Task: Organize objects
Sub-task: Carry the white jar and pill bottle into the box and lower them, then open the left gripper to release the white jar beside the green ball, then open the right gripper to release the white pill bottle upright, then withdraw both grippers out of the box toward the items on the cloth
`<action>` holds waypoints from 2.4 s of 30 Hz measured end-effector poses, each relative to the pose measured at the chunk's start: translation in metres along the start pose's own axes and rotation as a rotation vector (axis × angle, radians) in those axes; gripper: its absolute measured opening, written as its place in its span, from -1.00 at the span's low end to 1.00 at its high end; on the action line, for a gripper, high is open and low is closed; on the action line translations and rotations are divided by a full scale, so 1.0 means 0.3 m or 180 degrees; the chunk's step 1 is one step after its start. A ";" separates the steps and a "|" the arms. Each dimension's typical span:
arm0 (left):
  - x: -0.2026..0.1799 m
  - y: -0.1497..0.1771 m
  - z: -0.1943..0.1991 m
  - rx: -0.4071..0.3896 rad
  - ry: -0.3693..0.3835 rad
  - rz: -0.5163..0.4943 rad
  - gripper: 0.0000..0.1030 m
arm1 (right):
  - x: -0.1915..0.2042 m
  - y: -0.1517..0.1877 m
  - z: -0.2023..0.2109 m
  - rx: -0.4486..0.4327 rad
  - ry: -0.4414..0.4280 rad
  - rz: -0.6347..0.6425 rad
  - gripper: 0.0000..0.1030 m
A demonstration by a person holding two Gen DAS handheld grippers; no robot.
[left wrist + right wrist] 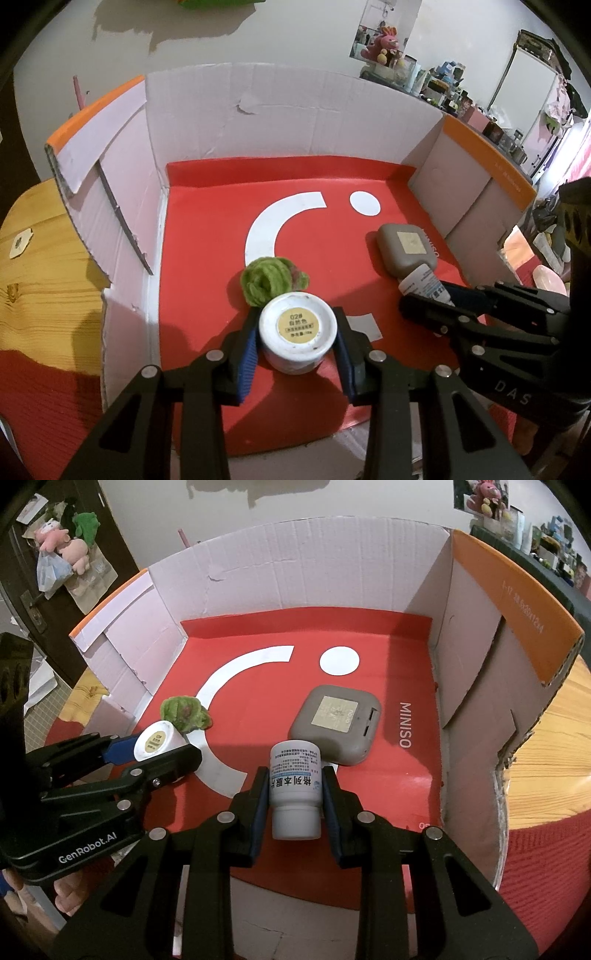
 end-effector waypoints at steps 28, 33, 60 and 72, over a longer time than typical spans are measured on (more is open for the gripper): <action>-0.023 0.019 0.042 -0.0113 -0.0052 -0.0006 0.14 | 0.014 0.027 0.046 -0.0047 -0.0011 -0.0032 -0.47; -0.029 0.023 0.064 -0.0149 -0.0055 -0.0013 0.14 | 0.022 0.038 0.071 -0.0078 -0.0022 -0.0037 -0.46; -0.046 0.069 0.195 -0.0417 -0.0221 -0.0044 0.35 | 0.069 0.077 0.202 -0.0311 -0.0021 0.0024 0.15; -0.058 0.094 0.251 -0.0520 -0.0233 -0.0049 0.46 | 0.087 0.099 0.278 -0.0471 0.0017 0.0055 0.34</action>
Point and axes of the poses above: each gripper's, at about its wrist camera, not at the fingertips, and z roughly against the way its jaws point, x to its left, y to its underside, the point moved 7 cm from there along -z, roughly the way its jaws point, and after that the axes turned 6 degrees about y, right-handed, at the moved point
